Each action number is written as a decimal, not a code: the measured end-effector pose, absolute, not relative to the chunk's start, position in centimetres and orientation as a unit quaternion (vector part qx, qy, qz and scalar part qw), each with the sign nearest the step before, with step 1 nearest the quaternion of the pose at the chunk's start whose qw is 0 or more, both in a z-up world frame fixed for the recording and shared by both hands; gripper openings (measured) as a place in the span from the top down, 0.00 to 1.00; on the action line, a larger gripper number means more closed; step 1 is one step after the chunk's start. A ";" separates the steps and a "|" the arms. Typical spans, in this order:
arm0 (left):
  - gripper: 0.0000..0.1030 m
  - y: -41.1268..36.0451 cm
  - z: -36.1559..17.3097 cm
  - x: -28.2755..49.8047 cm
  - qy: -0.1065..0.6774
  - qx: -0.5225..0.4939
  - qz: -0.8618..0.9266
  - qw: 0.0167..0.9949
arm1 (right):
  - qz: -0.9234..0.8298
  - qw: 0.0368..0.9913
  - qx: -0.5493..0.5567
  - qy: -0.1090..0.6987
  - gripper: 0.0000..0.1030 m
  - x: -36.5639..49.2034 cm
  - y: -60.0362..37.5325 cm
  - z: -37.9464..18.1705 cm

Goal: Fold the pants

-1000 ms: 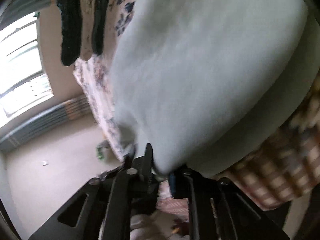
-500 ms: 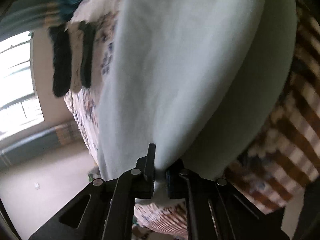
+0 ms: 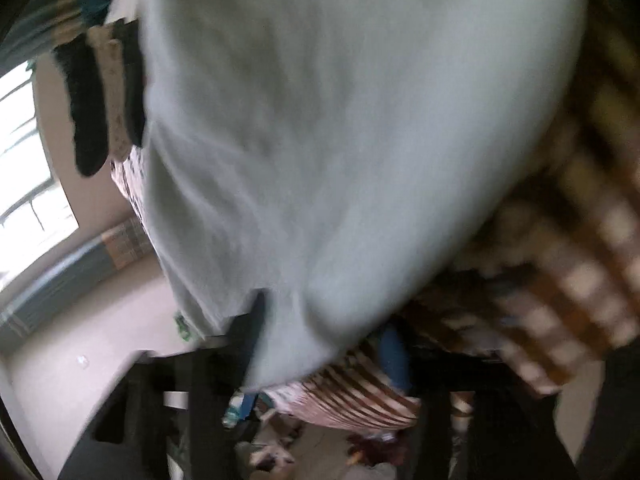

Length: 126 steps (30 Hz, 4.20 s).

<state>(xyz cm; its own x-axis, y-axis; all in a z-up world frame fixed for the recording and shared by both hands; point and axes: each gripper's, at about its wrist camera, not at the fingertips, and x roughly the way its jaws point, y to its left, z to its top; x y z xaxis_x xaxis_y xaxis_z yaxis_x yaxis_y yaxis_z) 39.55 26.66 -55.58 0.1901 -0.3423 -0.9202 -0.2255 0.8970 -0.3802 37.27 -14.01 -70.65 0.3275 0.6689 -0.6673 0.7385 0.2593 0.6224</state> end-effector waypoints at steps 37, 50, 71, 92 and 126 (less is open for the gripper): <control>0.04 -55.4 -55.4 53.0 0.645 0.125 -0.282 0.699 | -0.197 0.664 0.591 0.413 0.88 34.5 -74.4 -67.3; 0.05 -59.3 -59.8 55.5 0.696 0.088 -0.332 0.630 | -0.155 0.643 0.625 0.415 0.88 33.7 -76.5 -69.5; 0.05 -52.3 -56.9 50.6 0.694 0.076 -0.326 0.637 | -0.080 0.564 0.572 0.590 0.79 30.0 -73.2 -72.2; 0.05 -44.8 -57.8 52.2 0.671 0.043 -0.208 0.710 | 0.045 0.649 0.354 0.671 0.86 49.5 -77.1 -73.0; 0.05 -23.7 -55.9 54.3 0.655 -0.084 -0.014 0.751 | 0.145 0.700 -0.100 0.692 0.29 60.3 -60.2 -60.5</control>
